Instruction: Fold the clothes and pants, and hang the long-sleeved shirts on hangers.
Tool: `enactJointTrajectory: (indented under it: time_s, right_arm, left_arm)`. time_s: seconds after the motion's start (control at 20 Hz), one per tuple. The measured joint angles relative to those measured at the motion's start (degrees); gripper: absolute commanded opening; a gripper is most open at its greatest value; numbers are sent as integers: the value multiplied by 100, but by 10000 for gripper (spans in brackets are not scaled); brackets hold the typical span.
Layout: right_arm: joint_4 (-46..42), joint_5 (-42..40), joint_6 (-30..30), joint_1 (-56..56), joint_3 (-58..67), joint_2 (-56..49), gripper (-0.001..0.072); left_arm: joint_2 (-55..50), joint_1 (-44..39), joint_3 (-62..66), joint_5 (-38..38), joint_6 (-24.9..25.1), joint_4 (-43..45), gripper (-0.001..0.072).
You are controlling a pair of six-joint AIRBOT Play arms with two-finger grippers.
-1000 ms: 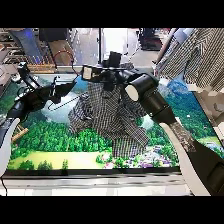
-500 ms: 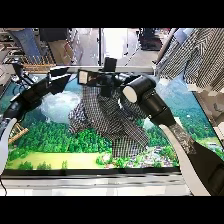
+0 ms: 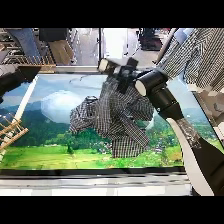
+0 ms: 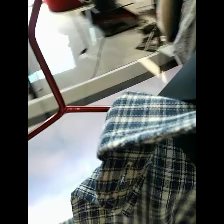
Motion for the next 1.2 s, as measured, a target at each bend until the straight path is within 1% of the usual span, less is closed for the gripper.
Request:
enactJointTrajectory:
  time_s: [0.05, 0.1, 0.15, 0.2, 0.25, 0.4, 0.6, 0.65, 0.75, 0.85, 0.9, 0.95, 1.0, 1.1, 1.2]
  right_arm:
    - [-146, 50, 302, -13, 81, 26, 23]
    - [-245, 87, 538, -13, 146, 55, 23]
    - [-328, 144, 754, 0, 201, 103, 23]
    - [-393, 188, 907, 24, 238, 157, 24]
    - [-455, 258, 1036, 61, 267, 225, 24]
    - [-498, 527, 1233, 232, 306, 402, 24]
    - [-546, 719, 1333, 437, 328, 601, 25]
    - [-544, 732, 1335, 468, 328, 634, 26]
    - [-546, 765, 1353, 503, 328, 691, 26]
    - [-555, 787, 1357, 520, 328, 715, 26]
    - [-551, 787, 1360, 527, 328, 723, 27]
    - [-551, 793, 1366, 531, 328, 730, 27]
    - [-546, 804, 1379, 535, 328, 734, 27]
    - [-546, 813, 1377, 538, 328, 739, 27]
    - [-540, 935, 1403, 538, 328, 741, 25]
  left_arm:
    - [15, -125, -59, -83, -761, 741, 712]
    - [-46, -302, -138, -168, -1322, 1266, 712]
    - [-177, -509, -199, -142, -1727, 1580, 712]
    - [-389, -763, -251, -118, -2028, 1790, 712]
    - [-629, -1014, -278, -85, -2175, 1805, 711]
    - [-1526, -1738, -116, 74, -2341, 1320, 703]
    - [-2592, -2315, 686, 243, -2463, 737, 694]
    - [-2791, -2393, 905, 284, -2546, 649, 681]
    - [-3121, -2490, 1287, 387, -2673, 531, 583]
    - [-3331, -2544, 1506, 409, -2745, 468, 576]
    - [-3401, -2559, 1572, 407, -2791, 450, 457]
    - [-3449, -2570, 1622, 407, -2813, 442, 205]
    - [-3482, -2577, 1655, 407, -2820, 411, 20]
    - [-3523, -2581, 1694, 398, -2787, 273, 10]
    - [-3532, -2540, 1720, 450, -2575, -173, 8]
